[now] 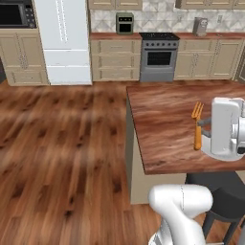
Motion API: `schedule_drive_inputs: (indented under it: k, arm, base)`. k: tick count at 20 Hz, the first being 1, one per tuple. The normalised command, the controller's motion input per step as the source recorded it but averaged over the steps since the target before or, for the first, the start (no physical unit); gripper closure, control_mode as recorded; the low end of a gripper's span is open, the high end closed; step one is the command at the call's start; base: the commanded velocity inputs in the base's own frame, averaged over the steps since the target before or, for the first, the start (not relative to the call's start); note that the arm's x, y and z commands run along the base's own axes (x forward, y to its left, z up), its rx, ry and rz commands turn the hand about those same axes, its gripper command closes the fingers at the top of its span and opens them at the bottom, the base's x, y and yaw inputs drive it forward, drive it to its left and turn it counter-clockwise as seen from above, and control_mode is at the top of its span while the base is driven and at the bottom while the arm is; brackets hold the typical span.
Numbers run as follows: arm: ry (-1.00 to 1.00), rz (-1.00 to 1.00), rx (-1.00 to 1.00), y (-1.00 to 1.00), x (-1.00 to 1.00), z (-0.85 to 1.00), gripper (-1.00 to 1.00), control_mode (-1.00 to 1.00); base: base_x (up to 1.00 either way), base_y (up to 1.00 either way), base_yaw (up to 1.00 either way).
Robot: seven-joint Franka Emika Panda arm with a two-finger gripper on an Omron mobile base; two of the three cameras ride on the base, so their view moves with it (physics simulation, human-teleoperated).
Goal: Take the fork and place it on the left side of the plate. Then take the spoon and place it on the right side of the plate. Make sure they're directly next to the plate.
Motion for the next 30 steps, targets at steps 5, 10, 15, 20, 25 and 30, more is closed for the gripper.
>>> schedule_drive_inputs:
  k: [5,10,15,20,25,30]
  arm:
    - [0.00,0.00,0.00,0.00,0.00,0.00,1.00,1.00]
    - [0.00,0.00,-0.01,0.00,0.06,-0.05,1.00,-1.00]
    - [0.00,0.00,-0.13,-0.12,0.03,-0.33,1.00,-1.00]
    - [0.00,0.00,-0.32,-0.35,0.08,-0.57,1.00,-1.00]
    - [0.00,0.00,-0.24,-0.39,0.17,-0.40,1.00,-1.00]
    - [0.00,0.00,-0.15,-0.31,0.48,-0.17,1.00,-1.00]
  base:
    - [0.38,0.00,0.00]
    - [0.32,0.00,0.00]
    - [0.00,0.00,0.00]
    - [0.00,0.00,0.00]
    - [0.00,0.00,0.00]
    - [0.00,0.00,0.00]
